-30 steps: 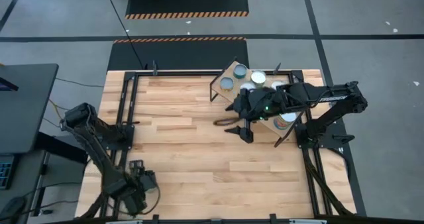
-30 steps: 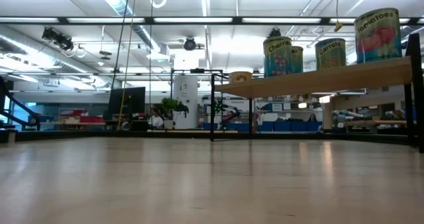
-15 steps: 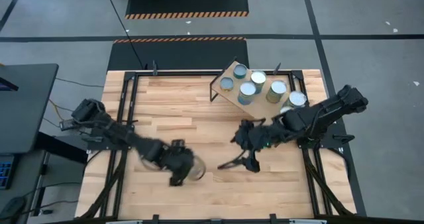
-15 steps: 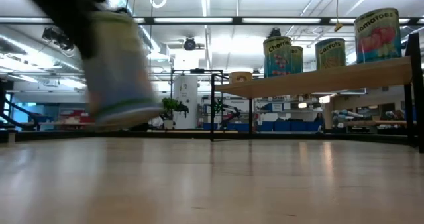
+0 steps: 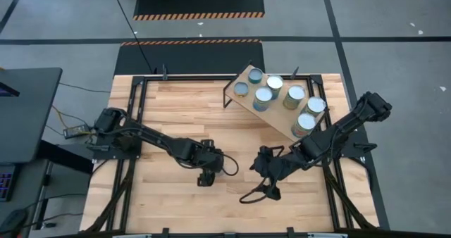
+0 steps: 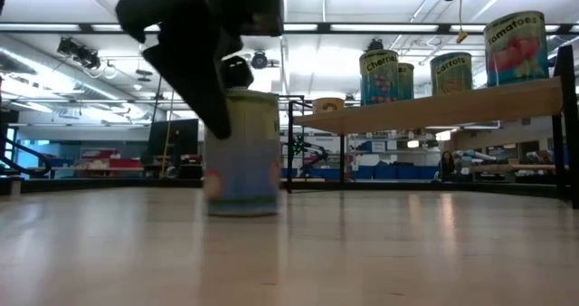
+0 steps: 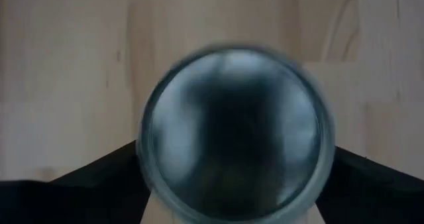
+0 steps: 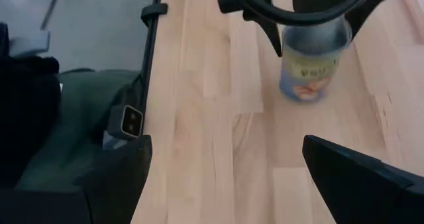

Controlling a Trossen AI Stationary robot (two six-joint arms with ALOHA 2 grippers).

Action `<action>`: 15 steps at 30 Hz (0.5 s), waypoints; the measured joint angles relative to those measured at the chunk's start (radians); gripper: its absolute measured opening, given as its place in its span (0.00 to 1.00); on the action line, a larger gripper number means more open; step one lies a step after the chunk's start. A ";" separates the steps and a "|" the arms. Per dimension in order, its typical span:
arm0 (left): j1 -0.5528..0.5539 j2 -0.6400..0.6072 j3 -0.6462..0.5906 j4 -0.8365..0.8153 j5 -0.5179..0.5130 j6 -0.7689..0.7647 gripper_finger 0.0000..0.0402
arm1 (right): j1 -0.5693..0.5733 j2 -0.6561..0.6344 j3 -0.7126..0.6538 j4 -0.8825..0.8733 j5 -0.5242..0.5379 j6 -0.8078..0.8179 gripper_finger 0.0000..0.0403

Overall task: Pick and place cans onto a shelf
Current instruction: Put the canned peaches on the shelf

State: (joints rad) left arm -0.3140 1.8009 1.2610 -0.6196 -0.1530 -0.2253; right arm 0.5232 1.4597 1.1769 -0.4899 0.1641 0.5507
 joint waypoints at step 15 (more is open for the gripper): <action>-0.055 -0.107 0.056 -0.197 -0.049 -0.087 0.90 | -0.044 0.033 -0.047 0.285 0.001 -0.214 0.99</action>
State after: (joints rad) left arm -0.3689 1.6941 1.3173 -0.8165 -0.2020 -0.3125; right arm 0.4788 1.4926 1.1295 -0.2047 0.1654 0.3369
